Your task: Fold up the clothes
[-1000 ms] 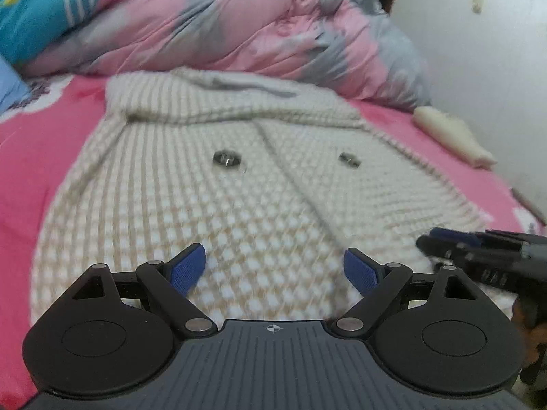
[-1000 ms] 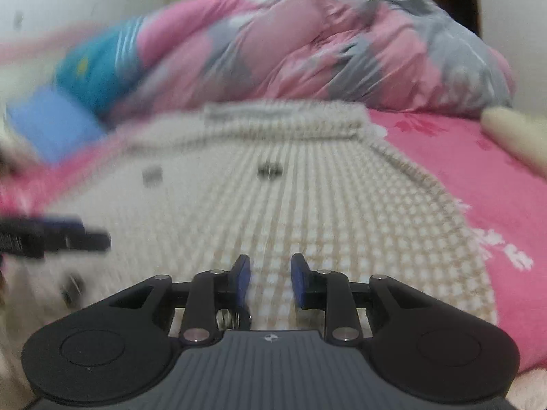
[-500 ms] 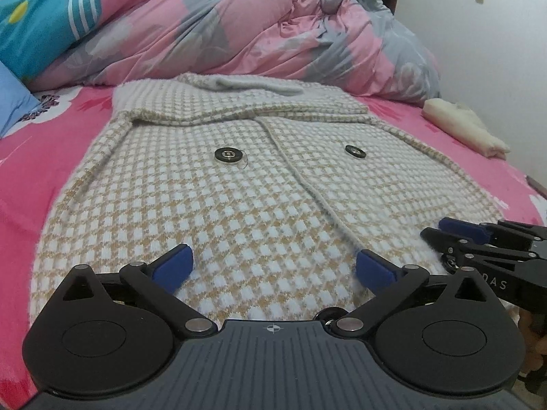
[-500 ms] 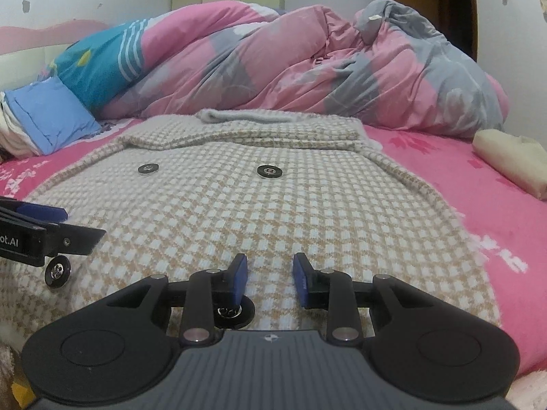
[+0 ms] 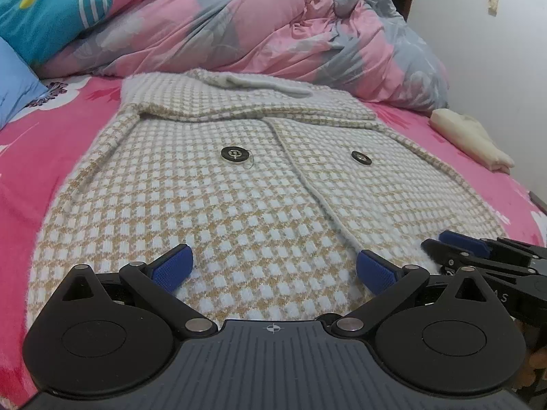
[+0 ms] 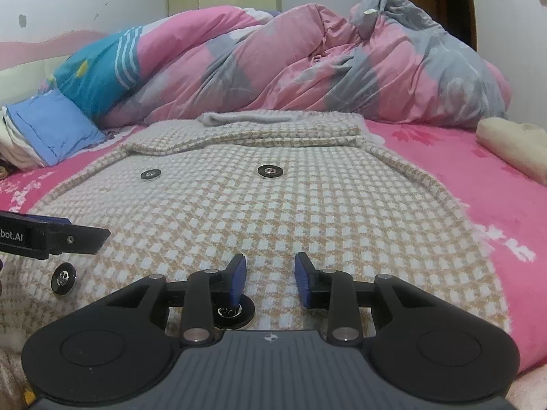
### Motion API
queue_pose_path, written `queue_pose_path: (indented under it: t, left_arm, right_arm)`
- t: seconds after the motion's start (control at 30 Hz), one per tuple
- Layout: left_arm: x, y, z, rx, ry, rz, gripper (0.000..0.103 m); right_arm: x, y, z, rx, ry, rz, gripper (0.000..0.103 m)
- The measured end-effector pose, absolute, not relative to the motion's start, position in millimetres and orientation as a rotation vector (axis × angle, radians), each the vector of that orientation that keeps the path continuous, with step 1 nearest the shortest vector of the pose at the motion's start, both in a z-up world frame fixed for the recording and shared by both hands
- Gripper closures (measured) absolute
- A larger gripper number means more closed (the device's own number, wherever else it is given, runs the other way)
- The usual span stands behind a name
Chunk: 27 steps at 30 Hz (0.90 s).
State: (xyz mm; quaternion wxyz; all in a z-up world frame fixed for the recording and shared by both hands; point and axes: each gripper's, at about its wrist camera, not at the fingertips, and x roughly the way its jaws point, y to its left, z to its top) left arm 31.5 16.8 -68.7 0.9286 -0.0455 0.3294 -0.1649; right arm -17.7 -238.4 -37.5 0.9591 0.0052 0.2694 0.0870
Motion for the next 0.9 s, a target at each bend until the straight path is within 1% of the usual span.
queue_pose_path:
  t: [0.43,0.67,0.73,0.9]
  left_arm:
    - [33.5,13.8,-67.9,-0.092,0.684,-0.313,0.0]
    - [33.8,13.4,-67.7,-0.093,0.686,-0.308,0.0]
    - [33.9,13.4,-67.4,-0.093,0.687,-0.308,0.0]
    - [34.0,14.0,-67.0,-0.094,0.689,-0.308,0.0]
  right_arm:
    - [-19.6,-239.7,-38.7,0.008,0.537,0.192,0.067]
    - [-20.6,-239.3,-39.3,0.006,0.532,0.198,0.066]
    - [-20.7,-238.6,-39.5,0.006,0.531,0.199,0.063]
    - [-21.1,-237.3,-40.3,0.002,0.526,0.198,0.063]
